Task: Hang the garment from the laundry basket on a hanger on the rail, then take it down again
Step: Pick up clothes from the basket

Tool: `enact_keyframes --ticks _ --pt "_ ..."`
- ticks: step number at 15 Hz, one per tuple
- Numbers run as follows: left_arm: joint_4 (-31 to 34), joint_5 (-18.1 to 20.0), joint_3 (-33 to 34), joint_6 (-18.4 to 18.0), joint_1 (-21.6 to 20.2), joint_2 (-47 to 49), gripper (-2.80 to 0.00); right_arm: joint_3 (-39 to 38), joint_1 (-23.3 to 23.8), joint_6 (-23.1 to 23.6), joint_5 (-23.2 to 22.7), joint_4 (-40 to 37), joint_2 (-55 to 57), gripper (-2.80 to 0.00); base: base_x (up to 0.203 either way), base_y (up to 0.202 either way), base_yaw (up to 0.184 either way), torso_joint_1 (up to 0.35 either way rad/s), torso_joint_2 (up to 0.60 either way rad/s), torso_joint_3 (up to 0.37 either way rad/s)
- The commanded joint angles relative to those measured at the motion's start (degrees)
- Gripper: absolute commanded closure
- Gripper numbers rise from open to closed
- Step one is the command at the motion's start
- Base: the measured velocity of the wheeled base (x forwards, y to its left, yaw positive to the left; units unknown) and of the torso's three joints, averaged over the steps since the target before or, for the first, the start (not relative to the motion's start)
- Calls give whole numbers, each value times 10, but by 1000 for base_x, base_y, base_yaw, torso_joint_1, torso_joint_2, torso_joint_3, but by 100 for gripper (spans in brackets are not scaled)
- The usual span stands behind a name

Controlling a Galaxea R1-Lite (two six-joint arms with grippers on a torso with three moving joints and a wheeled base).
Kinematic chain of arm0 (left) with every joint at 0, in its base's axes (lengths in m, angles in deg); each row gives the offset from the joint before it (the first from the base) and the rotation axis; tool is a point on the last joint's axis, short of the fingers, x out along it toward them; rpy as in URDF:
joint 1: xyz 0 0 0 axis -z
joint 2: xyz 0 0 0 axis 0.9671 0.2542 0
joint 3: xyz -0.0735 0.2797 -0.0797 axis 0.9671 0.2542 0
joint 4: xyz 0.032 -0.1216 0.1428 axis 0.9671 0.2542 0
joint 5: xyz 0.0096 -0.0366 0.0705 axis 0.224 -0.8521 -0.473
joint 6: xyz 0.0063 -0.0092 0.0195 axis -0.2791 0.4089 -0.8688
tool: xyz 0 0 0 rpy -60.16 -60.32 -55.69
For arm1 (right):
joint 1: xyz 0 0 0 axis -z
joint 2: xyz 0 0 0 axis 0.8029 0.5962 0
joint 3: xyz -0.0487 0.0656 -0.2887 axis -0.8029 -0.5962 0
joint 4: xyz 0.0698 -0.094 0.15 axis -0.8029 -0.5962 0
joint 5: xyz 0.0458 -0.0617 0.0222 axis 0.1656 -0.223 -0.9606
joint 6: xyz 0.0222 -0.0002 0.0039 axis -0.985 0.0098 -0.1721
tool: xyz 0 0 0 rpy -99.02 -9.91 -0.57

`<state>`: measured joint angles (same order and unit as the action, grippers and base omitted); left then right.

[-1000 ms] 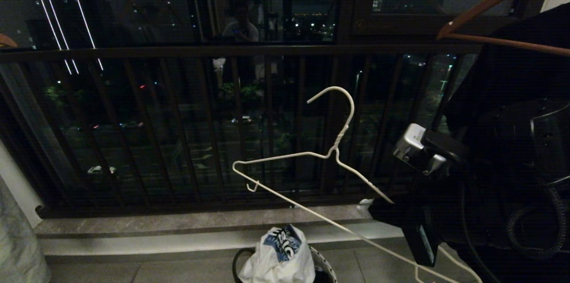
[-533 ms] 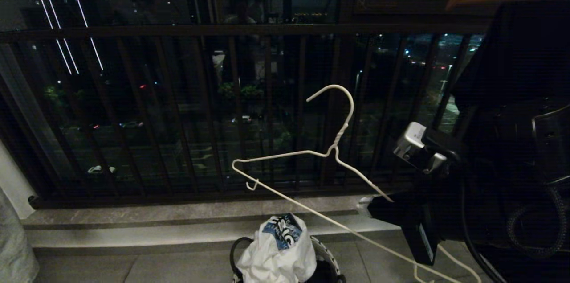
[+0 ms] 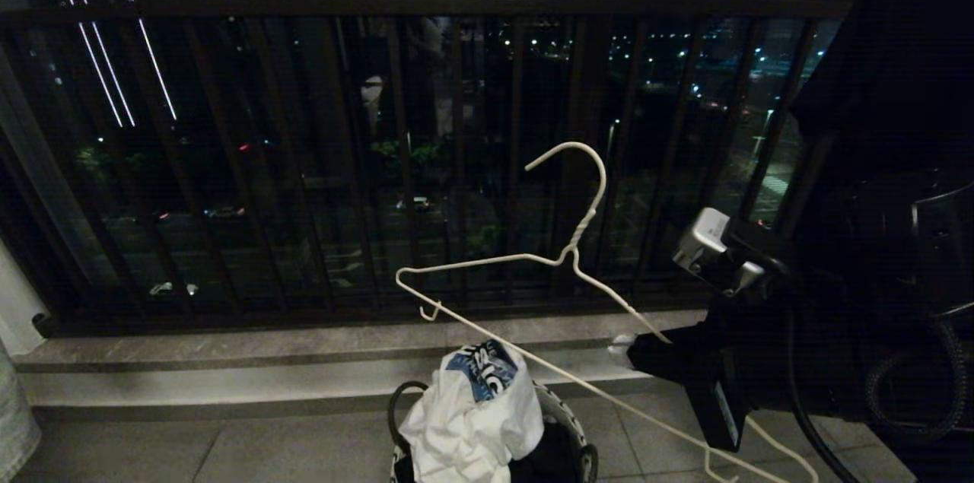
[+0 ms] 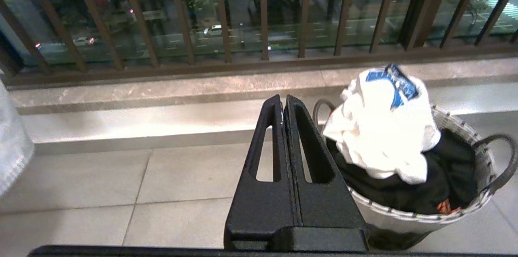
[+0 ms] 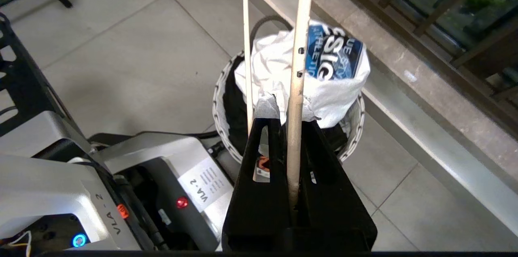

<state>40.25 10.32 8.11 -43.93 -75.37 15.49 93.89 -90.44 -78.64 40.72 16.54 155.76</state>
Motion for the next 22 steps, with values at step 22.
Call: enact_keyframes --ticks 22 --pt "0 0 0 0 0 0 0 -3 0 1 -1 0 -12 0 0 0 0 -29 170 137"
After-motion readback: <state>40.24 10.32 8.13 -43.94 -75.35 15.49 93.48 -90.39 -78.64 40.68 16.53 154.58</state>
